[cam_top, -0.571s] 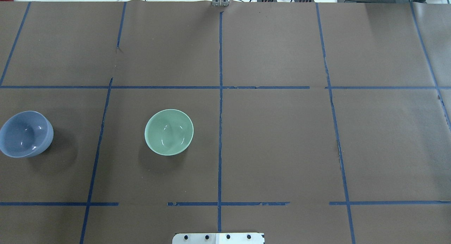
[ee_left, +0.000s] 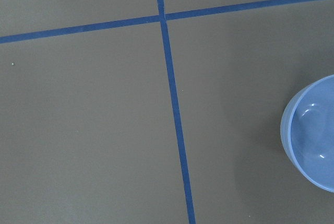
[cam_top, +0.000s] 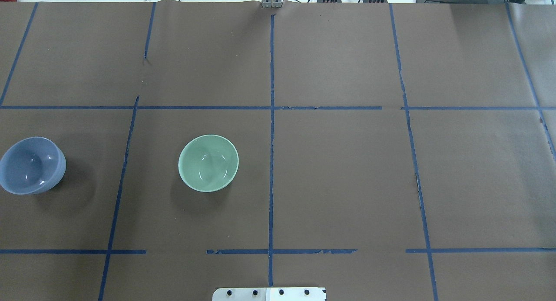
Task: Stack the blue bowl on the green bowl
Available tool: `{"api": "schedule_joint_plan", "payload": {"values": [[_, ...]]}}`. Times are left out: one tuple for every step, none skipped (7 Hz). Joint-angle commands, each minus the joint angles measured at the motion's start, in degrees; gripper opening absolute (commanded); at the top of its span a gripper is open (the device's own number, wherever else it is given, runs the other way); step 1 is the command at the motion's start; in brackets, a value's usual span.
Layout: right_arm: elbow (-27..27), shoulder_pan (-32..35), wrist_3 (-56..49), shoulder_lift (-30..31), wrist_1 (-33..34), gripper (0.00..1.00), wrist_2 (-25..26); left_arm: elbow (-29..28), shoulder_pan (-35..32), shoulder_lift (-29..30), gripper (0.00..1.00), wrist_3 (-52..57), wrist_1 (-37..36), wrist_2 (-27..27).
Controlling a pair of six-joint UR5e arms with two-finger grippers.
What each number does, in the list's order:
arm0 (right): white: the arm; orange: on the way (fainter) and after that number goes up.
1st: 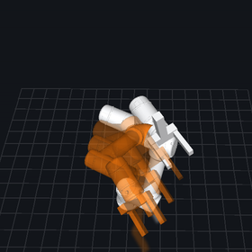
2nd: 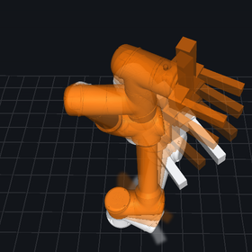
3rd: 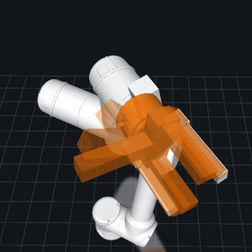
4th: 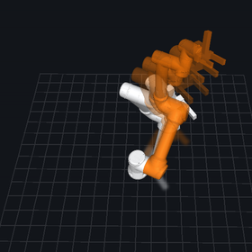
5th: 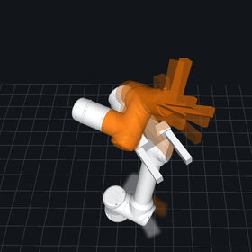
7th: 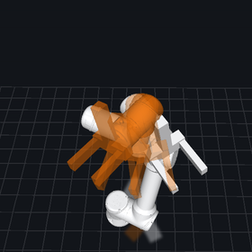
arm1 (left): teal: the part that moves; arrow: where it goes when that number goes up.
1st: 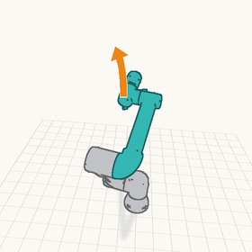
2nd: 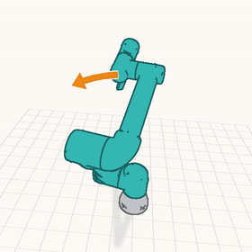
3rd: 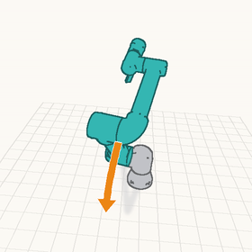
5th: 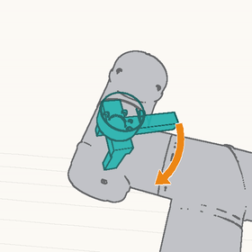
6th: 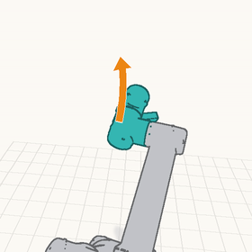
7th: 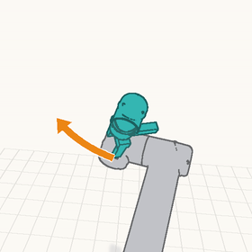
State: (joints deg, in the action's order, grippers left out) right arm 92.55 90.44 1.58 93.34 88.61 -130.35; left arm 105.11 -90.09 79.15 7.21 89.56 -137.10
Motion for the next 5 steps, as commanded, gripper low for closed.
{"api": "schedule_joint_plan", "payload": {"values": [[0.00,0.00,0.00,0.00,0.07,1.00,0.00,0.10,0.88,2.59,1.00,0.08,0.17,0.34],[0.00,0.00,0.00,0.00,-0.01,1.00,0.00,0.27,4.62,3.11,1.00,-3.31,0.44,0.17],[0.00,0.00,0.00,0.00,-0.01,1.00,0.00,-0.25,9.53,2.60,1.00,-13.53,7.05,0.95],[0.00,0.00,0.00,0.00,-0.01,1.00,0.00,-1.12,14.11,0.50,1.00,-24.59,17.82,6.44],[0.00,0.00,0.00,0.00,-0.01,1.00,-0.08,-3.31,19.02,-0.30,1.00,-32.19,24.63,7.28]]}}
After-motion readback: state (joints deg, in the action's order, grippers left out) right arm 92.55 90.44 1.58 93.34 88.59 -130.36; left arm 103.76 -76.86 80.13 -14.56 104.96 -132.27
